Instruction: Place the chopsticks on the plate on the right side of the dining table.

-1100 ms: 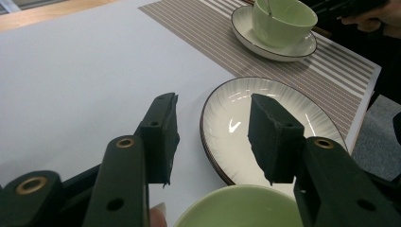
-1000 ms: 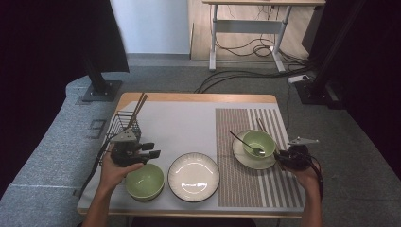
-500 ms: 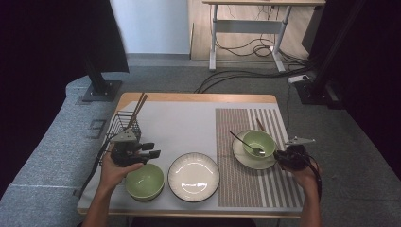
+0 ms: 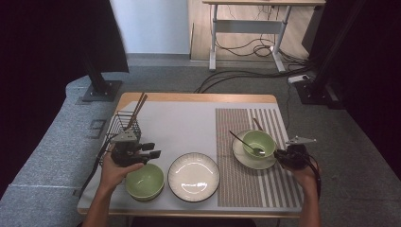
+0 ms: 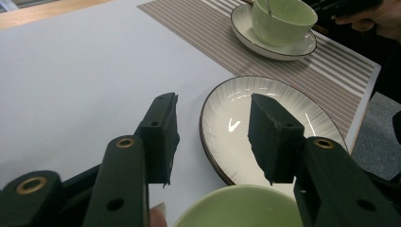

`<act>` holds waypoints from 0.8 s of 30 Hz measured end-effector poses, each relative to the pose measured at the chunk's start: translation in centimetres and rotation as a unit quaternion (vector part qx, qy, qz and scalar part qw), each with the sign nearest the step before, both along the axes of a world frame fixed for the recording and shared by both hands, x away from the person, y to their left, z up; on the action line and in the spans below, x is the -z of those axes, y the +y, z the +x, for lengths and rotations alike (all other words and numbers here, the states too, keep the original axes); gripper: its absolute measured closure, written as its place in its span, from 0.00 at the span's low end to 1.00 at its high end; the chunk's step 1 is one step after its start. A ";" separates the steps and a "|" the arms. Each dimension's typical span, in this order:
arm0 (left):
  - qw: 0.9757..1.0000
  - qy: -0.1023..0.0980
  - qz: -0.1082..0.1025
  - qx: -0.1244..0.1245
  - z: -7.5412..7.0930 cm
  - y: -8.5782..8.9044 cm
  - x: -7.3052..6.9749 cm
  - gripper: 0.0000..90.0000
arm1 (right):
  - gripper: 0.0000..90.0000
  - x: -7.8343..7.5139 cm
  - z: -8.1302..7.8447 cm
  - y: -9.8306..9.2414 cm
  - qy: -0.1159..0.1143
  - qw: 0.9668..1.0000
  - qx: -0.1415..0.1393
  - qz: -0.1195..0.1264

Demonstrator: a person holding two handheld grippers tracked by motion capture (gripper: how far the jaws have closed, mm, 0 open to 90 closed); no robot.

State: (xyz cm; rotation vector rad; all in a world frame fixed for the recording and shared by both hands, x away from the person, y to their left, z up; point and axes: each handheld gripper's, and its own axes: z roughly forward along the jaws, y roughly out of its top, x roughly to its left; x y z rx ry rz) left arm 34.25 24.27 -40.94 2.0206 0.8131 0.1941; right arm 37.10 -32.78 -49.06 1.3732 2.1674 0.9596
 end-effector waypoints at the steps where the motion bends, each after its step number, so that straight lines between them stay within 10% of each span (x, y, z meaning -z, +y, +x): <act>1: 1.000 0.000 0.000 0.000 0.0 0.0 0.0 0.59 | 0.77 0.0 0.0 -0.1 -0.001 1.000 0.000 0.003; 24: 1.000 0.007 -0.004 0.004 0.1 0.0 0.3 0.59 | 0.64 -3.2 0.4 -0.9 -0.042 0.998 0.031 0.047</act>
